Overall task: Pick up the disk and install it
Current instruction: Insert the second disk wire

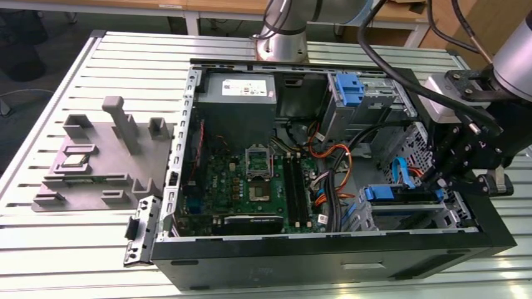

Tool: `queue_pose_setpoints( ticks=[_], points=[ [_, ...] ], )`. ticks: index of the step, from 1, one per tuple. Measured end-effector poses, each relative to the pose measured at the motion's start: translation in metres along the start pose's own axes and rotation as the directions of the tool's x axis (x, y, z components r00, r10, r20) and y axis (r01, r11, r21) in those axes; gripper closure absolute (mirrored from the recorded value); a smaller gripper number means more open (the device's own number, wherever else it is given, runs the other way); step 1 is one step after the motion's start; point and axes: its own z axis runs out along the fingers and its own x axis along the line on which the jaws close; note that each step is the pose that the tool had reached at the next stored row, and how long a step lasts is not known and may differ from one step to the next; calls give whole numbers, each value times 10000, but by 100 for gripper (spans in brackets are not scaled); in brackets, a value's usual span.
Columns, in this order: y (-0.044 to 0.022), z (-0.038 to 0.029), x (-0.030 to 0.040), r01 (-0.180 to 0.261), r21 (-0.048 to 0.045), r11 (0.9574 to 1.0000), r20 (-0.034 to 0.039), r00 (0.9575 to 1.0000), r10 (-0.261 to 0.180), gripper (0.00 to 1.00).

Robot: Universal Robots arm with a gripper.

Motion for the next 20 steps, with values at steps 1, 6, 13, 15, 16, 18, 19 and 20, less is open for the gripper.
queue_pose_setpoints(
  ticks=[1,6,13,15,16,18,19,20],
  points=[
    [1,-1,0,8,11,10000,-3,10000,-8,84],
    [44,6,-1,57,96,9999,2,10000,-57,84],
    [66,28,-2,241,219,9995,30,9997,-241,84],
    [73,33,-2,288,228,9993,32,9996,-288,84],
    [78,36,-2,311,235,9992,33,9995,-312,84],
    [90,42,-2,360,255,9990,36,9993,-361,84],
    [92,43,-2,386,261,9989,36,9992,-387,84],
    [92,44,-2,409,264,9988,35,9992,-410,84]
  ],
)
